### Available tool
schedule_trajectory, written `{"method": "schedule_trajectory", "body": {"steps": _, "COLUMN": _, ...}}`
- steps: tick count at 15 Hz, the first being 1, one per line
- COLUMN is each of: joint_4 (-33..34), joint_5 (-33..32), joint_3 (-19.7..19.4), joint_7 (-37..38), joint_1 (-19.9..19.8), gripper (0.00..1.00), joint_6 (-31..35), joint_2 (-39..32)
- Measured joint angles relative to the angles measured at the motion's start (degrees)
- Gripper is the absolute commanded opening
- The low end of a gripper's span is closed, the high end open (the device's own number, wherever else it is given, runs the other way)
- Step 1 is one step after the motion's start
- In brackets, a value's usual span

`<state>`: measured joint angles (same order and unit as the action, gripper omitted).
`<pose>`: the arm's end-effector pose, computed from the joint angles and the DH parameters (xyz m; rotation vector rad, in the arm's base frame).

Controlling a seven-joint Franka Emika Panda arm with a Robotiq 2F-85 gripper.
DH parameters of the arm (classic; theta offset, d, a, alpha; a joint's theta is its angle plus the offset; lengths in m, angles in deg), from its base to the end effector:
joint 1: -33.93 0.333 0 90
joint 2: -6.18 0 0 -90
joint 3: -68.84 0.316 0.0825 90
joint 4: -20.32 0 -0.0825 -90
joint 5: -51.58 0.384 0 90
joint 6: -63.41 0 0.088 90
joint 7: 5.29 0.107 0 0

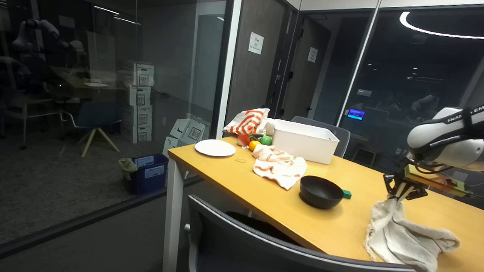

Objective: Pour the blocks from the bowl onto the towel and cover the blocks with the towel

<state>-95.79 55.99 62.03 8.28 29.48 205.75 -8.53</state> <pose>0.6008 -0.1172 0.3429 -3.0083 0.7403 -0.3154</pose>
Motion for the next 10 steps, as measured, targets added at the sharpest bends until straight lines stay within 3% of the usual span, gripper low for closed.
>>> {"method": "schedule_trajectory", "body": {"steps": 5, "joint_4": -4.5, "joint_5": -13.5, "joint_3": -6.3, "joint_7": 15.4, "joint_1": 0.3, "gripper": 0.03, "joint_6": 4.4, "joint_2": 5.4}}
{"method": "schedule_trajectory", "body": {"steps": 10, "joint_4": -7.1, "joint_5": -32.7, "joint_3": -11.9, "joint_7": 36.2, "joint_1": -0.3, "gripper": 0.06, "joint_6": 3.5, "joint_2": 7.7}}
